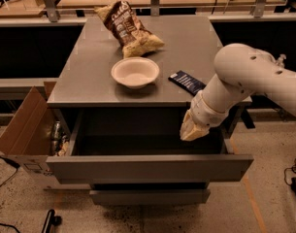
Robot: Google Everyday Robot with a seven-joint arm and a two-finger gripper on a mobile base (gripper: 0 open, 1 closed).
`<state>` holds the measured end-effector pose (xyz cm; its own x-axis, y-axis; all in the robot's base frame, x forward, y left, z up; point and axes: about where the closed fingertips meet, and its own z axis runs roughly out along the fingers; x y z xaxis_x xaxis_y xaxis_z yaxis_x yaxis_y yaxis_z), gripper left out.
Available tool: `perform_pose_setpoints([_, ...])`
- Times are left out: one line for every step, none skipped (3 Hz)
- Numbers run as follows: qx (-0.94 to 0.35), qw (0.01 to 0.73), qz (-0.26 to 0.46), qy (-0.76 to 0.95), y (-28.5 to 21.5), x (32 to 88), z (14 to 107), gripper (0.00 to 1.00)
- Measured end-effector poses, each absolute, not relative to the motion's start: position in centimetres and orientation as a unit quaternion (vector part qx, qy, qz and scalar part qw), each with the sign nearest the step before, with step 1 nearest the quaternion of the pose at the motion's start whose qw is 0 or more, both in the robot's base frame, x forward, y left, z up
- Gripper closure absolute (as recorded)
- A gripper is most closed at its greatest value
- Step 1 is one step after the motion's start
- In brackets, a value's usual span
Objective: Open top drawer
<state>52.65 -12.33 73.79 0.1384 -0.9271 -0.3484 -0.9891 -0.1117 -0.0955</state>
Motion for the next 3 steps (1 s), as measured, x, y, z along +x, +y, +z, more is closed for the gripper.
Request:
perform_pose_setpoints([-0.722,0.142,0.105,0.669,-12.4,53.5,70.9,1.00])
perform_pose_setpoints([-0.707,0.131,0.114,0.686,-12.6,53.2,68.3,1.00])
perform_pose_setpoints([-0.697,0.122,0.124,0.696,-12.7,52.4,66.4,1.00])
